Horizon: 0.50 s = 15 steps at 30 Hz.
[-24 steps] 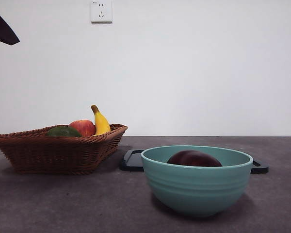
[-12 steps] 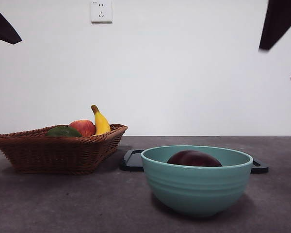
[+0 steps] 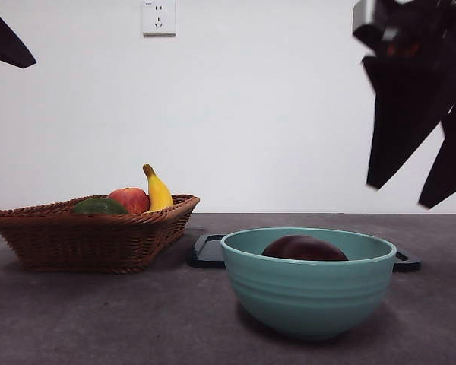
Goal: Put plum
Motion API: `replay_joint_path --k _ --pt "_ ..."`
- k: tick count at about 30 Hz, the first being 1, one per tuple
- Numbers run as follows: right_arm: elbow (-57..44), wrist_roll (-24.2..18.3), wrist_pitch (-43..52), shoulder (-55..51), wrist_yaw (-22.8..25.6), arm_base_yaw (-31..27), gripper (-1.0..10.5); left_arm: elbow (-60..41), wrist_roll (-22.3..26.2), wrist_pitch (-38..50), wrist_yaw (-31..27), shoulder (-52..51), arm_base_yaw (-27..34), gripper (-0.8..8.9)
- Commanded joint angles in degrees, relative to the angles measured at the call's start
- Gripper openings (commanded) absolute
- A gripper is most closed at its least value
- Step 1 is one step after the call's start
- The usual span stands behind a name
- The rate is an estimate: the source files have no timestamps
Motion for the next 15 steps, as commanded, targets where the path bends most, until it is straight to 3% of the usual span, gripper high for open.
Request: replay_joint_path --k 1,10,15 --pt "-0.9 2.4 4.1 1.5 0.2 1.3 3.6 0.6 0.5 1.1 0.4 0.3 -0.3 4.36" --pt "-1.4 2.8 9.0 8.5 2.9 3.2 2.9 0.6 0.3 1.3 0.4 0.3 -0.3 4.36" --pt "-1.4 2.8 10.6 12.0 2.9 3.9 1.8 0.6 0.3 1.3 0.4 0.3 -0.3 4.36"
